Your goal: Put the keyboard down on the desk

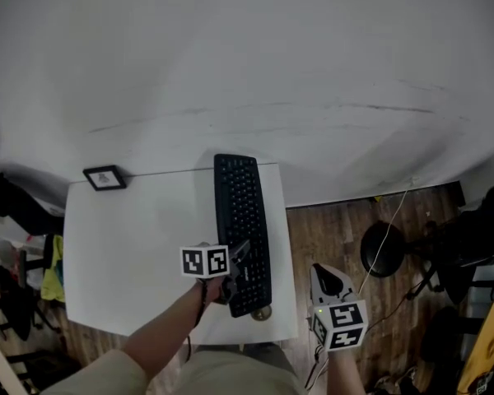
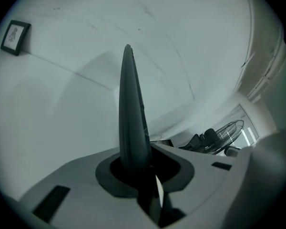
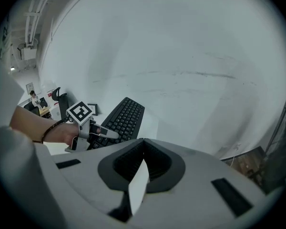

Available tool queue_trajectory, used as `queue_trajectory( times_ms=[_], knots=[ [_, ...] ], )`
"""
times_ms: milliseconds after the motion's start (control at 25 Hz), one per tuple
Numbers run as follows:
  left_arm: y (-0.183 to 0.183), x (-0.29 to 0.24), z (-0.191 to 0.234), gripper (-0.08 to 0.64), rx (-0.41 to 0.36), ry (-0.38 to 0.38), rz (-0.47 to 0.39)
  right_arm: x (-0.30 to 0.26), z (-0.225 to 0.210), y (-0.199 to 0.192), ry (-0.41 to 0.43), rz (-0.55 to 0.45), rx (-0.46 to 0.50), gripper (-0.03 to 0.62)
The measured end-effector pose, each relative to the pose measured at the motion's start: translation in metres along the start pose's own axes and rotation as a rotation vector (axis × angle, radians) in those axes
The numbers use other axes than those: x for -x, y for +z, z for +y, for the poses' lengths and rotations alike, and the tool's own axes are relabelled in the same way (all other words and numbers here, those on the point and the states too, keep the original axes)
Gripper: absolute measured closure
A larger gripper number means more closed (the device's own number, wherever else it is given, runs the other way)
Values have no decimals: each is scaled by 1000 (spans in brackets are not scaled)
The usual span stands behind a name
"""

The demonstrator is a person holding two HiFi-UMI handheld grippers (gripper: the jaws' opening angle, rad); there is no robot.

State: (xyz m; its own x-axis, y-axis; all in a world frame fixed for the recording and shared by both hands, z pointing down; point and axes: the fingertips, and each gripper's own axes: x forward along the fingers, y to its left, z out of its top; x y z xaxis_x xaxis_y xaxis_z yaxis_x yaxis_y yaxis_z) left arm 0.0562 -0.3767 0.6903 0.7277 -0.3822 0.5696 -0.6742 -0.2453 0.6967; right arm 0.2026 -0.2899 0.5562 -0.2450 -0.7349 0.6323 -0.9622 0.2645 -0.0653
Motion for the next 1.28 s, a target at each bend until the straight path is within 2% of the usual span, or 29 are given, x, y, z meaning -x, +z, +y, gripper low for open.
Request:
queue_trajectory(
  times_ms=[160,280,440,560,840,1040,1280],
  knots=[
    [-4,-11,21,463,83,-4,19,-10,-1,-11,2,33,0,568],
    [-5,-18,41,452,132,47,24,-17,0,-19,7,56,0,568],
    [-2,-20,57,431,179,95,-35,-22,4,-25,16,80,5,568],
    [1,-22,62,406,134,151,-35,-24,9,-27,21,86,17,568],
    [1,-14,86,219,-37,355,-20,-24,18,-31,38,96,33,568],
    [0,-8,99,169,-40,422,-25,-18,23,-30,42,80,53,568],
    [-6,5,108,155,-52,480,-25,-11,34,-30,59,68,50,568]
  ],
)
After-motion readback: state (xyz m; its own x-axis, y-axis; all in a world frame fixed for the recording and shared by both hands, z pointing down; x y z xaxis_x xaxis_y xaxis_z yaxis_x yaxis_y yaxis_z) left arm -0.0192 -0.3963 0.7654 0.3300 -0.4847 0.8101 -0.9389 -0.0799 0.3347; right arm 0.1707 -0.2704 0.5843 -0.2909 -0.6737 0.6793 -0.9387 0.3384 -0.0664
